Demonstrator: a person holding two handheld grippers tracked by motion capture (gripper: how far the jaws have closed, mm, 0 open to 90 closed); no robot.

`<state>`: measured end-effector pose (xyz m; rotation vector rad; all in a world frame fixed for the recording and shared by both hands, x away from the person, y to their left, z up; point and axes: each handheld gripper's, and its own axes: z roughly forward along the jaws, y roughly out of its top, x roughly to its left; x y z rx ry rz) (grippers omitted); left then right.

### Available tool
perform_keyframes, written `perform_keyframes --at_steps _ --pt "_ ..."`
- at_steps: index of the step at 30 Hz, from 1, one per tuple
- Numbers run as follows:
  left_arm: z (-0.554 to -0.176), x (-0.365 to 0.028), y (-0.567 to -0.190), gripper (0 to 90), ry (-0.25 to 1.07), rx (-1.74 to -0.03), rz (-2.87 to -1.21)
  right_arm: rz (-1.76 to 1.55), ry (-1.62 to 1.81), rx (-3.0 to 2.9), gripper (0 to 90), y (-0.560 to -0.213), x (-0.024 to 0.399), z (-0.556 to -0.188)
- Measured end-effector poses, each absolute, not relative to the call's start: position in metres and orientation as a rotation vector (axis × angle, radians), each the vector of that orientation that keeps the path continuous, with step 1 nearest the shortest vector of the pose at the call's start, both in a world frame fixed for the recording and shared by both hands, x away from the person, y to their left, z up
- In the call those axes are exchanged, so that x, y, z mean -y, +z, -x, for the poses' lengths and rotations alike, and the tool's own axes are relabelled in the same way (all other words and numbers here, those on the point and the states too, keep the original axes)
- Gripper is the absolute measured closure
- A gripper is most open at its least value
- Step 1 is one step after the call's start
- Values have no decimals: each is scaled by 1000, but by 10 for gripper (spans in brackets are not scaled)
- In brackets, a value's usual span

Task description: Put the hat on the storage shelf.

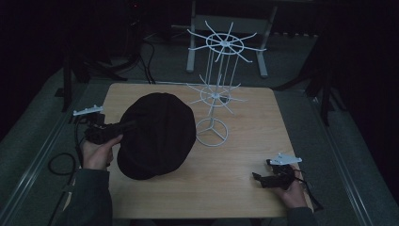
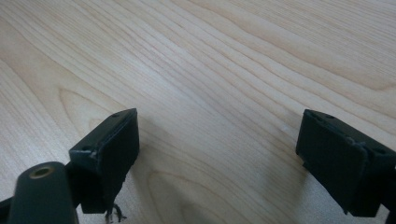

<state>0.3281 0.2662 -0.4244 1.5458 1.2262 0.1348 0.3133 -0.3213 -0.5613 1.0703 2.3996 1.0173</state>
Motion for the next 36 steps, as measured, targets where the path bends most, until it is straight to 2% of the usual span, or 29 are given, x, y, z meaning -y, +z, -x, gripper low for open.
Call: perform_keyframes --at_steps 36 --pt "-341 -270 -383 785 118 -1159 -1444 -1069 1017 -2399 132 -561 321 -313"
